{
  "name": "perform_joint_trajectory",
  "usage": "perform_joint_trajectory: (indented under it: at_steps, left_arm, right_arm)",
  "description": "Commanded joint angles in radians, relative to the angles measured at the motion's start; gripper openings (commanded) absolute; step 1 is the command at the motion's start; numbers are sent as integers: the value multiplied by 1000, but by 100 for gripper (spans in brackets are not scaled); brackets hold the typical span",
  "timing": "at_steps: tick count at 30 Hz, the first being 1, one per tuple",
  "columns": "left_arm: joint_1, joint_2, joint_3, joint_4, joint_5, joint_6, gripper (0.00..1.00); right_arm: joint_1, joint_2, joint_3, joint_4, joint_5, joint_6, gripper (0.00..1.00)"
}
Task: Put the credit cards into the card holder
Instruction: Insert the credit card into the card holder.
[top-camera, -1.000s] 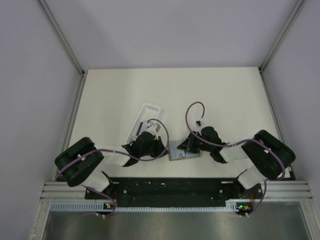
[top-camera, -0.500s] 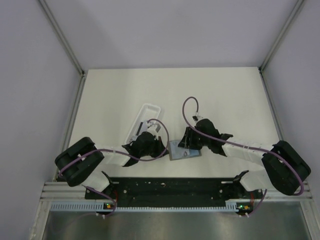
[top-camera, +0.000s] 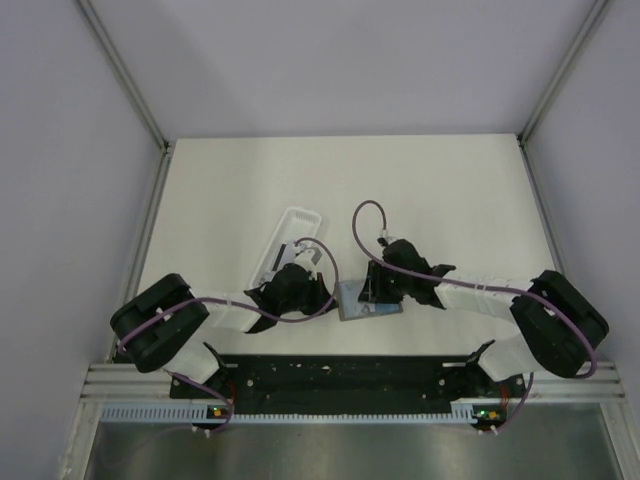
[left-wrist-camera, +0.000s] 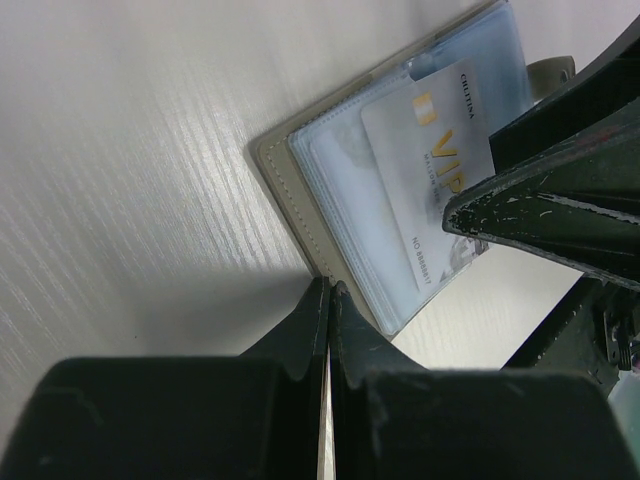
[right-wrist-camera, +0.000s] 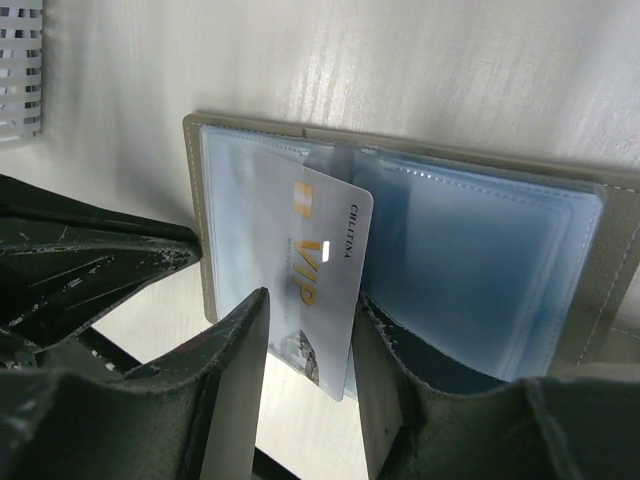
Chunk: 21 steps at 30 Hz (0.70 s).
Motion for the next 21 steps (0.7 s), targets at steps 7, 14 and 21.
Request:
perform_joint_trajectory:
  at_steps: [7, 14, 21]
  left_arm:
    - [-2, 21, 10, 6, 13, 8, 0]
    - [-4, 18, 14, 0, 13, 12, 0]
    - [-2, 4, 10, -8, 9, 12, 0]
  right_arm:
    - [70, 85, 78, 41, -29, -13, 42]
    - [109, 120, 122, 15, -24, -25, 44]
    - [113, 25, 156, -92, 82, -74, 46]
